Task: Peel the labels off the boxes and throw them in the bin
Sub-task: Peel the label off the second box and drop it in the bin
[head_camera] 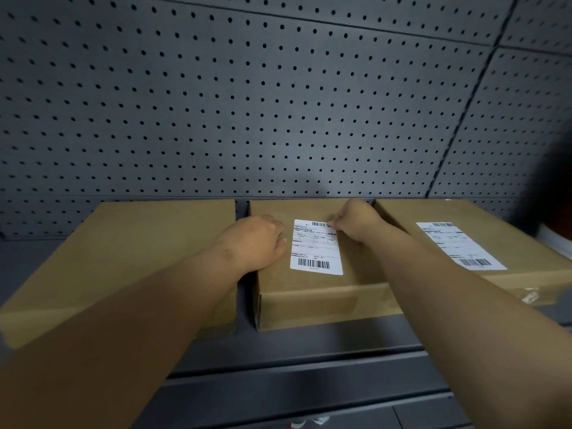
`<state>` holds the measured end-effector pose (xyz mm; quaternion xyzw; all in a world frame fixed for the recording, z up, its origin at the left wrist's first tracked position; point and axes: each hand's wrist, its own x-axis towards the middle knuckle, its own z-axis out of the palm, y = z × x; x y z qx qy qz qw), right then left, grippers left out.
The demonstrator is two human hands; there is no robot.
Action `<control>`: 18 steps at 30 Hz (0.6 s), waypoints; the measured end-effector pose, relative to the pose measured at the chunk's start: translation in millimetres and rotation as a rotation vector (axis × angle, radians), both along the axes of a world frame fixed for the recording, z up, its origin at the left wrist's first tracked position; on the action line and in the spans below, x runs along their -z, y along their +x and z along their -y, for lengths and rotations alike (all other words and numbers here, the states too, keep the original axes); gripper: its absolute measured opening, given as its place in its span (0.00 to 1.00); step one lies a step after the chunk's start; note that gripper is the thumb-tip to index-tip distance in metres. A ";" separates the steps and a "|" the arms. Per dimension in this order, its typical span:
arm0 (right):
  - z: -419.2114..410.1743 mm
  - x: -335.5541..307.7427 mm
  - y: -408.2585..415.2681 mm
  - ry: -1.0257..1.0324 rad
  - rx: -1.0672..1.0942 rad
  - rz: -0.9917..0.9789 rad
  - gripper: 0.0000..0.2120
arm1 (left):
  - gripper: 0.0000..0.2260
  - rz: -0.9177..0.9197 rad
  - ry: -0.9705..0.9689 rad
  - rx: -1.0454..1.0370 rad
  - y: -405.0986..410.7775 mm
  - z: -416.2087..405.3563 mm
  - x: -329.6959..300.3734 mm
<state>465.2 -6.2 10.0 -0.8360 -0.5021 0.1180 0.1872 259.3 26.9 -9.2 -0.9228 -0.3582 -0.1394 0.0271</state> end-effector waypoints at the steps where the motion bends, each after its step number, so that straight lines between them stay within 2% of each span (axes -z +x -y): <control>1: -0.5 0.5 0.9 0.001 -0.001 -0.006 0.15 | 0.13 -0.002 0.004 0.001 0.2 0.0 -0.2; 7: 1.7 -5.1 2.0 0.032 0.000 -0.077 0.17 | 0.12 -0.007 -0.001 0.006 -0.3 1.2 -1.3; 15: 8.6 1.0 -7.1 0.101 -0.059 0.210 0.11 | 0.13 -0.018 -0.009 -0.004 1.0 1.7 -2.5; 18: 7.8 6.8 -13.1 0.051 -0.091 0.312 0.10 | 0.13 -0.009 -0.008 -0.003 1.0 3.0 -1.7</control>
